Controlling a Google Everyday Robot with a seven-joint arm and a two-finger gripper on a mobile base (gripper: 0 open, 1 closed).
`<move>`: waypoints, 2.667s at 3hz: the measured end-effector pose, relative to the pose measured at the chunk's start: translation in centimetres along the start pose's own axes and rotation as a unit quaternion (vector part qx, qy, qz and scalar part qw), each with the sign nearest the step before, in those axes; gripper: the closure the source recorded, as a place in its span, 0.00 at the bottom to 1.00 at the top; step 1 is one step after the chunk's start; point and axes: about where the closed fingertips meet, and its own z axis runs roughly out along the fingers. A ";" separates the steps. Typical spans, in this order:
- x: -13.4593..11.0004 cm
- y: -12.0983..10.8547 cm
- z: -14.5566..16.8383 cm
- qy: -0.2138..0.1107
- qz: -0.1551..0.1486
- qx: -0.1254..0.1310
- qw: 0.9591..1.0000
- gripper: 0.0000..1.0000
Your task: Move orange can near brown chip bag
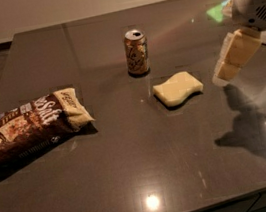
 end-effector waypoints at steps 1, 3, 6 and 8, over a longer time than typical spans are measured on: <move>-3.6 -4.4 3.4 -0.056 0.029 0.014 0.998 0.00; -9.8 -9.0 9.0 -0.133 0.057 0.006 0.990 0.00; -15.9 -9.0 15.8 -0.178 0.066 -0.044 0.981 0.18; -17.6 -7.8 16.2 -0.204 0.058 -0.065 0.975 0.72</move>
Offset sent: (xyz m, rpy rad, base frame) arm 0.1475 0.0526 -0.0097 0.2745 -0.1146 -0.0520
